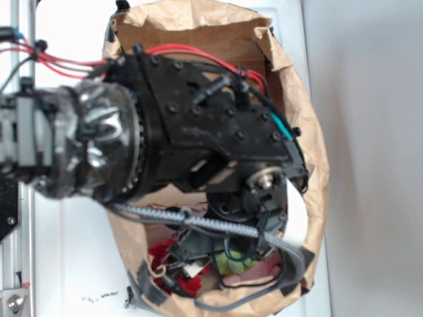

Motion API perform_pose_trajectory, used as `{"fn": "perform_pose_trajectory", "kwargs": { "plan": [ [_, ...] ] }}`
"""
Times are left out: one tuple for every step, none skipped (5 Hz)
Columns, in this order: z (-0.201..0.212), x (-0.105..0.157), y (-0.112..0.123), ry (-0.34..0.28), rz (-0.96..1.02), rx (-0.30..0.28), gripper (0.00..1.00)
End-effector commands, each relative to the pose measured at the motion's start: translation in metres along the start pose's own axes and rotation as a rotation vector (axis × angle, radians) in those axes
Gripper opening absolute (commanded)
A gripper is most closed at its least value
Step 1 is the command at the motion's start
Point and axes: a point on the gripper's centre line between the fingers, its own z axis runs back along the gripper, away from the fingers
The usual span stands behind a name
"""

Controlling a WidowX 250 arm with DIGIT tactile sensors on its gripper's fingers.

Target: Grab the green animal.

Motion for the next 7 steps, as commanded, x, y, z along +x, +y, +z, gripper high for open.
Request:
{"fn": "perform_pose_trajectory", "kwargs": {
  "plan": [
    [0.021,0.012,-0.004,-0.047,-0.019,0.051,1.00],
    [0.021,0.012,-0.004,-0.047,-0.019,0.051,1.00],
    [0.004,0.006,0.006,-0.022,0.017,0.073,1.00],
    [-0.010,0.007,0.013,-0.015,0.035,0.084,1.00],
    [-0.023,0.010,0.009,0.020,0.011,0.070,1.00],
    [-0.034,0.011,0.003,0.052,-0.006,0.029,1.00],
    [-0.047,0.011,-0.006,0.091,-0.041,-0.026,1.00]
  ]
}}
